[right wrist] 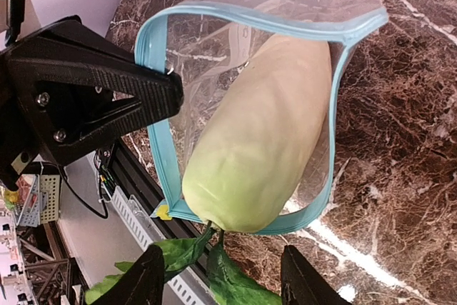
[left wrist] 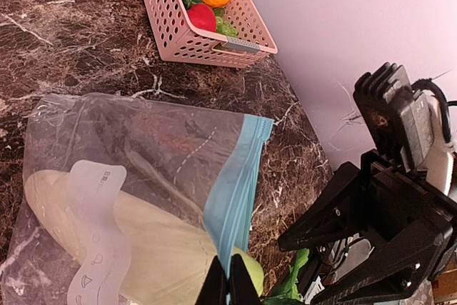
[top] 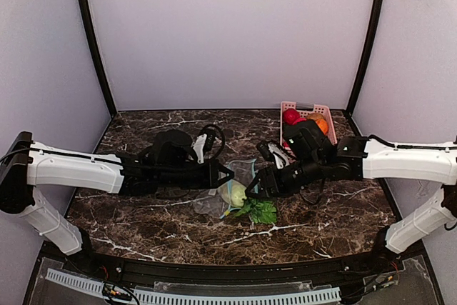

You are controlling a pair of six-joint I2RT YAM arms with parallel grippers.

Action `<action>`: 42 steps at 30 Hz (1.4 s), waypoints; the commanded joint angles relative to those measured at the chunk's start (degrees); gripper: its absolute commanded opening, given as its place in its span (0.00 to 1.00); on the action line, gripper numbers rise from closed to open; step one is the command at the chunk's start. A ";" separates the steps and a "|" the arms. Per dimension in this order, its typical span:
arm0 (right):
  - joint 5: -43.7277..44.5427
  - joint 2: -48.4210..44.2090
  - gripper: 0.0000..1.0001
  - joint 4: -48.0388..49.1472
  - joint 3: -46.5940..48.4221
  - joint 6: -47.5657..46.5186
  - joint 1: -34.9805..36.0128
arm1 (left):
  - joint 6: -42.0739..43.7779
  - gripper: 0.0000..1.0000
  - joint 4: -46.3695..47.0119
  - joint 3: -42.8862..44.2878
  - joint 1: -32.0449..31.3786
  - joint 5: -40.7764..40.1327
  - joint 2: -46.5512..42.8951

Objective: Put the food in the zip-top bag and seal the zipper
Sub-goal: Place the fake vegetable in the zipper food storage bag, then pass from the left arm to the right

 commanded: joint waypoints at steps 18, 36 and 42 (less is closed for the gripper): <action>0.03 11.10 0.51 15.68 -1.71 5.42 2.13 | -3.68 0.01 2.31 -3.24 -0.36 2.38 0.11; 0.72 19.48 0.63 21.74 -0.18 7.72 2.48 | -4.20 0.01 3.93 -3.52 -0.96 3.53 1.49; 0.01 18.23 0.52 23.61 -1.25 7.05 2.70 | -2.97 0.01 2.03 -4.56 -0.91 1.91 0.39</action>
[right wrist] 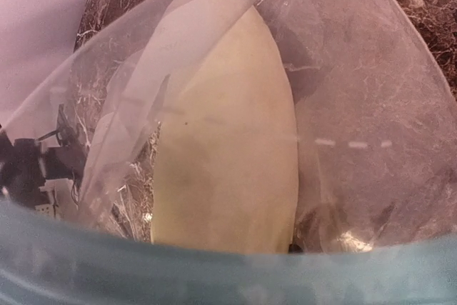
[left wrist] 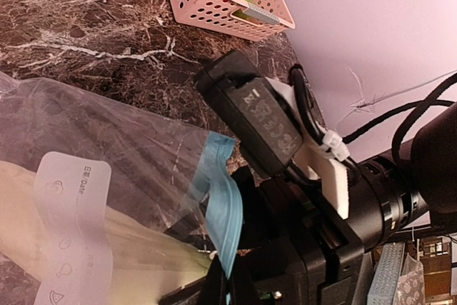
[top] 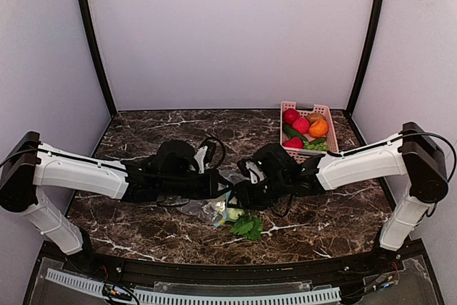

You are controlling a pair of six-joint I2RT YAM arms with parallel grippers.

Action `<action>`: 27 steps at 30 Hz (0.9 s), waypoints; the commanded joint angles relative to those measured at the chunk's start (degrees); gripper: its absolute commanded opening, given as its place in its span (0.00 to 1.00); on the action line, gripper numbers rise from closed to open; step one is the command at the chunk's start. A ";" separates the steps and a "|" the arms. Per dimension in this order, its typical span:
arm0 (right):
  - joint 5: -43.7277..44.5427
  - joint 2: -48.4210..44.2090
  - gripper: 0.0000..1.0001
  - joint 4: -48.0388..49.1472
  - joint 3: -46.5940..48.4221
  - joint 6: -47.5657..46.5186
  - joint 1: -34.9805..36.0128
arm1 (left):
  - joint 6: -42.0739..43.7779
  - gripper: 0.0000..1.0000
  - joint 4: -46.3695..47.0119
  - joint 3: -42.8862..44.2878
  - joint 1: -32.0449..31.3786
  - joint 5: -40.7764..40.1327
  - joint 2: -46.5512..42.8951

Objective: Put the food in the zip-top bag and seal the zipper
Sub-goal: Pass from the left arm to the right

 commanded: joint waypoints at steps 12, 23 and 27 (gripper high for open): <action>-0.07 -1.02 0.72 3.69 -1.09 -8.94 2.48 | 2.07 0.01 -0.06 -0.57 -0.37 2.50 -1.23; 6.20 2.41 0.60 0.54 1.01 -9.93 4.02 | 1.62 0.01 0.32 -1.07 -0.39 2.90 -1.85; 7.60 1.99 0.51 0.92 0.97 -9.06 4.07 | 1.31 0.01 -0.05 -2.04 -0.41 2.86 -2.68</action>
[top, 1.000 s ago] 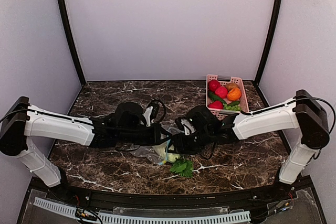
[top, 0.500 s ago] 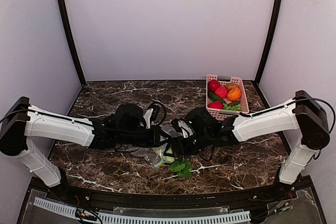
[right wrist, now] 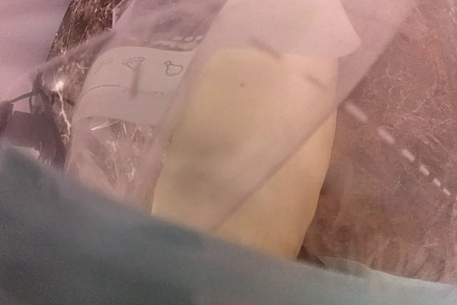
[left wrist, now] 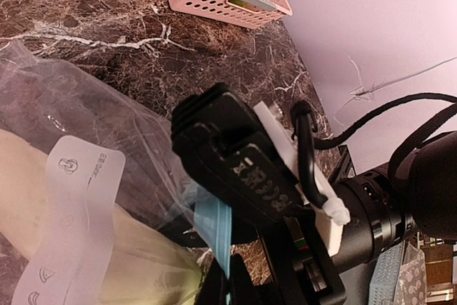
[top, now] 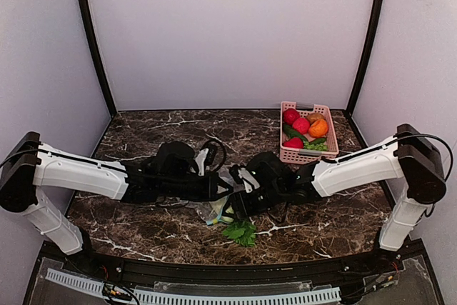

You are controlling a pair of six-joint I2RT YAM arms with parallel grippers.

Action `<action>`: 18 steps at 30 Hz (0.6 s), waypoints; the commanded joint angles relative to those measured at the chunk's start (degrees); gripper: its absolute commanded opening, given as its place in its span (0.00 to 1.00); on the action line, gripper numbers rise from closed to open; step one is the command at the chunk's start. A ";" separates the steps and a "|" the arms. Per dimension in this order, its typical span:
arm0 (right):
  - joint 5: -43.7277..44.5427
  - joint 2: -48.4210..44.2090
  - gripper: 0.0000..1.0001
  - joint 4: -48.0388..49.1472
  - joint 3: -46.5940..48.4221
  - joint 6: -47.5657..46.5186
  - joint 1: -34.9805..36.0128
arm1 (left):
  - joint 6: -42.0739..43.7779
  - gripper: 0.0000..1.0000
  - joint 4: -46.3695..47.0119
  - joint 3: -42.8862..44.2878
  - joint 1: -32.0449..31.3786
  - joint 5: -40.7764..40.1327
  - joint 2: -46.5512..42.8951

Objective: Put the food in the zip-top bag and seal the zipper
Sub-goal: Pass from the left arm to the right

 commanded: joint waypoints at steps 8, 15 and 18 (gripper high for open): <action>6.23 -2.95 0.39 -0.05 -0.88 1.56 0.50 | 0.84 0.32 -3.38 -4.60 -0.34 -1.11 -6.22; 7.34 -2.39 0.37 -0.89 -1.69 3.76 0.52 | -0.21 0.70 -7.20 -10.20 -0.35 -4.71 -14.35; 7.64 -2.39 0.37 -0.89 -1.62 3.88 0.56 | -1.54 0.75 -9.97 -14.51 -0.33 -8.13 -18.38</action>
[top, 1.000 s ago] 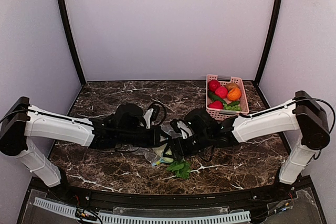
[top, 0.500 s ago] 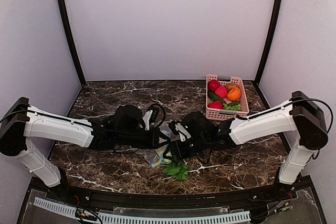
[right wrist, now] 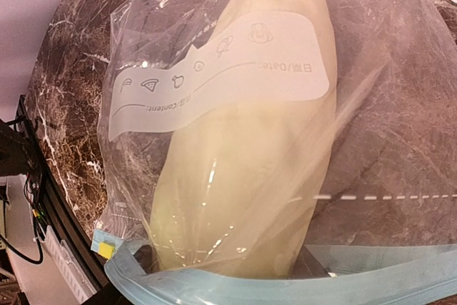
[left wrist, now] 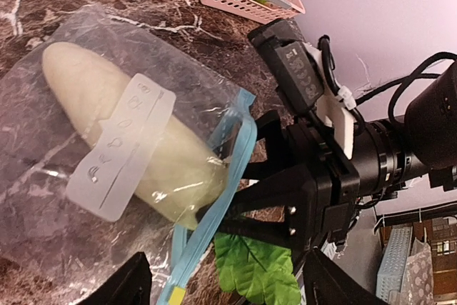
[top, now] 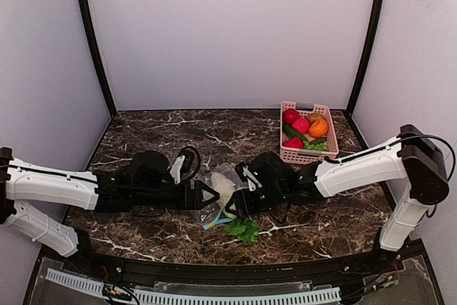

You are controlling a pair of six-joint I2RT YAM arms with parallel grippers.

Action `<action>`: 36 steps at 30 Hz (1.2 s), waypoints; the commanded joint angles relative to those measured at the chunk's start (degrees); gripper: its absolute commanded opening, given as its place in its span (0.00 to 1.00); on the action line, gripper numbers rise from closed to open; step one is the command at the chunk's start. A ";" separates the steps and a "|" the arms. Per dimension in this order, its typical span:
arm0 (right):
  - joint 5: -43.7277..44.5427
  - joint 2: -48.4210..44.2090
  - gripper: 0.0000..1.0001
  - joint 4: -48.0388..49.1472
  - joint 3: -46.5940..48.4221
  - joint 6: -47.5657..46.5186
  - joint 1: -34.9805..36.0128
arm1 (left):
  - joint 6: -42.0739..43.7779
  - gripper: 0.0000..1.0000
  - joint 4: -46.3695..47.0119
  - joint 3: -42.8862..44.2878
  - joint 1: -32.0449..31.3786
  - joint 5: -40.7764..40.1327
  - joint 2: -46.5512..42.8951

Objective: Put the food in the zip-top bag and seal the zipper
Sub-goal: Pass from the left arm to the right, then hold the zipper food storage bag at the center of the board.

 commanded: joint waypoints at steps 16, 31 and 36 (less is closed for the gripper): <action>0.86 0.15 0.37 0.32 0.31 2.25 0.41 | -15.99 0.55 20.64 -25.01 6.58 0.63 -8.18; 0.28 0.64 0.37 0.05 0.81 2.55 0.31 | -19.58 0.39 38.02 -25.99 7.84 4.51 4.88; 0.27 0.74 0.37 -0.20 1.25 2.44 0.31 | -20.63 0.34 42.14 -25.97 9.00 5.57 8.20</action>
